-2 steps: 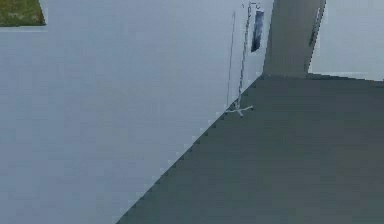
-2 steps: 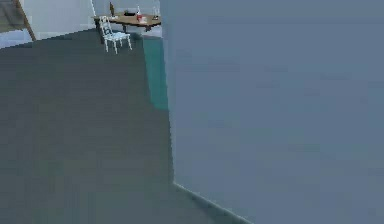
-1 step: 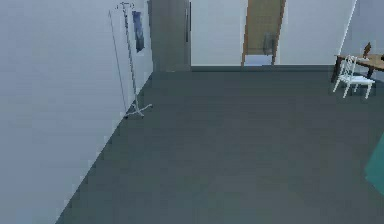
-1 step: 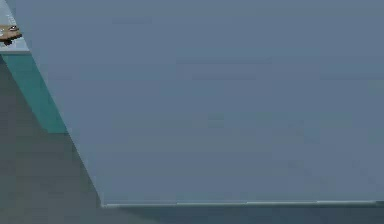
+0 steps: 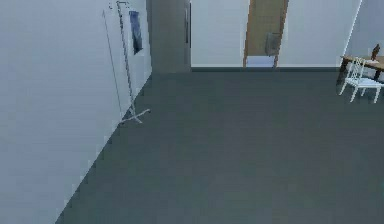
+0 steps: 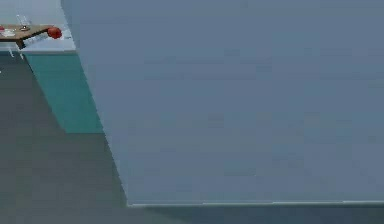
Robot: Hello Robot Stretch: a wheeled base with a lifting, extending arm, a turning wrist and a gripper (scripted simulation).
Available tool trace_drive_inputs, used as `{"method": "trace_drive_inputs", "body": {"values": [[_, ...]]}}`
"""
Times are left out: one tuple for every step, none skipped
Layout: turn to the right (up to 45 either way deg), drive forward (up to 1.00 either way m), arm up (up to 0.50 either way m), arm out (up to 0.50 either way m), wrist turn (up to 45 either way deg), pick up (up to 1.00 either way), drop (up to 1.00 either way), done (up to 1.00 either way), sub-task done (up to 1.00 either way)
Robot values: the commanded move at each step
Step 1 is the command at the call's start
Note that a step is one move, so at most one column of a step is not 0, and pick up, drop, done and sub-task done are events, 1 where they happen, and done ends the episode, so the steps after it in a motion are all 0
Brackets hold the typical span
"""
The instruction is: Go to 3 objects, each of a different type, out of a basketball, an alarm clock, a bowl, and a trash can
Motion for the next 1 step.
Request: {"method": "trace_drive_inputs", "body": {"values": [[18.0, 0.00, 0.00, 0.00, 0.0, 0.00, 0.00, 0.00, 0.00]]}}
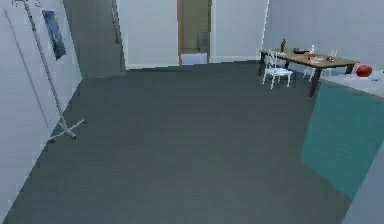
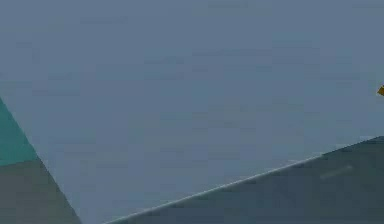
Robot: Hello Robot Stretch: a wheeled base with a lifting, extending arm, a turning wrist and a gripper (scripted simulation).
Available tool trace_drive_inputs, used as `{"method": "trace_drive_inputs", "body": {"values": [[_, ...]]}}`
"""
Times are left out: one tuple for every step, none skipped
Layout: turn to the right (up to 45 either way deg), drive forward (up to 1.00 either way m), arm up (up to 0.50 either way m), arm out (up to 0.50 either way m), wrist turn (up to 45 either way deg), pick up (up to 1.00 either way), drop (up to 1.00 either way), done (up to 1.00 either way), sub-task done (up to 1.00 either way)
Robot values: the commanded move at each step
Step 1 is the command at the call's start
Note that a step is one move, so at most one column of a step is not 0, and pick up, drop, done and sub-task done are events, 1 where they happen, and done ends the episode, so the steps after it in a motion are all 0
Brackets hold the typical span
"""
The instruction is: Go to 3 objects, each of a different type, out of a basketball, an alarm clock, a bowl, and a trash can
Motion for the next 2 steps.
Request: {"method": "trace_drive_inputs", "body": {"values": [[0.0, 0.75, 0.00, 0.00, 0.0, 0.00, 0.00, 0.00, 0.00], [24.0, 0.00, 0.00, 0.00, 0.0, 0.00, 0.00, 0.00, 0.00]]}}
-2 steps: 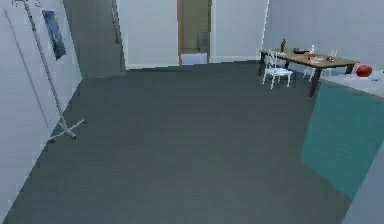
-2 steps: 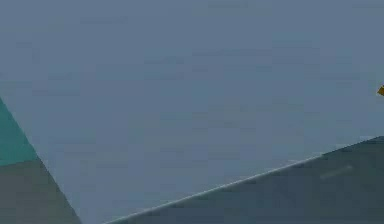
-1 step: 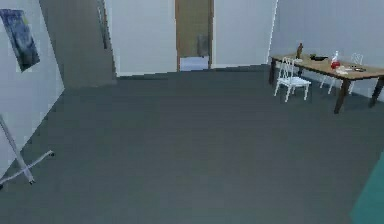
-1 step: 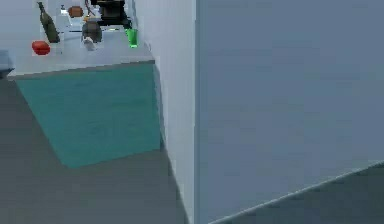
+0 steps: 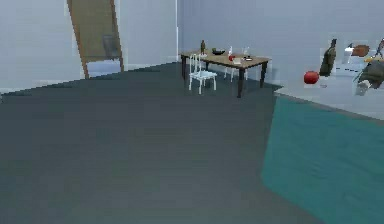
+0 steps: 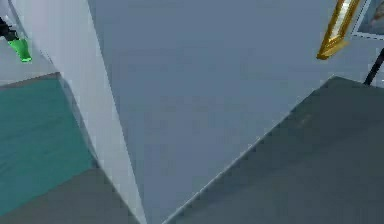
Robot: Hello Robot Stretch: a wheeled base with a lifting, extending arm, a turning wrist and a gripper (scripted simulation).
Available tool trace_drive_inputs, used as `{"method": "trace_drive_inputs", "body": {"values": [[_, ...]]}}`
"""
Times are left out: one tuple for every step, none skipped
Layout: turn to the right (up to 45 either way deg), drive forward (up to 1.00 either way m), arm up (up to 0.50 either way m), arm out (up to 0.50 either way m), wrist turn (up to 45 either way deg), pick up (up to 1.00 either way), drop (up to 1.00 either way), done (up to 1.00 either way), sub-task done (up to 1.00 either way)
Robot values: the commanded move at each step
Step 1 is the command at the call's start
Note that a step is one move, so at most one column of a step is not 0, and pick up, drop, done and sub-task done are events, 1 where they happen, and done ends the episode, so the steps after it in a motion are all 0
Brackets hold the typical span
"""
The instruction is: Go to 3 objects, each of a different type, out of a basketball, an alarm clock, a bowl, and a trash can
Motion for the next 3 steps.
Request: {"method": "trace_drive_inputs", "body": {"values": [[0.0, 1.00, 0.00, 0.00, 0.0, 0.00, 0.00, 0.00, 0.00], [6.0, 0.00, 0.00, 0.00, 0.0, 0.00, 0.00, 0.00, 0.00], [0.0, 0.65, 0.00, 0.00, 0.0, 0.00, 0.00, 0.00, 0.00]]}}
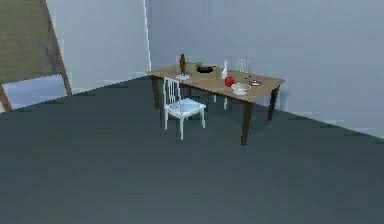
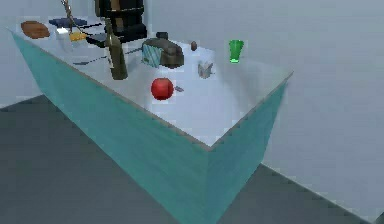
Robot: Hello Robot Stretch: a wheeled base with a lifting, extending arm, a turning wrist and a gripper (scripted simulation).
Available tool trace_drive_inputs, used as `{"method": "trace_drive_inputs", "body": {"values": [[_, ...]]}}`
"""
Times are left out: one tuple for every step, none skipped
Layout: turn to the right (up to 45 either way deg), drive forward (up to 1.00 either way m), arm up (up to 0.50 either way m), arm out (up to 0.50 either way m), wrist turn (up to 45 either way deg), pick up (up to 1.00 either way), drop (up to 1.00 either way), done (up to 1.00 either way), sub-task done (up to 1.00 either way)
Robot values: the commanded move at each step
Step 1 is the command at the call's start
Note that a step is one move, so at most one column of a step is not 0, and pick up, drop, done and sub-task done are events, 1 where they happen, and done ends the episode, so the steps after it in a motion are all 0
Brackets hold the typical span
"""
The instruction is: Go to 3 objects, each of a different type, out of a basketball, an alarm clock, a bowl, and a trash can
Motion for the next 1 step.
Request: {"method": "trace_drive_inputs", "body": {"values": [[9.0, 0.00, 0.00, 0.00, 0.0, 0.00, 0.00, 0.00, 0.00]]}}
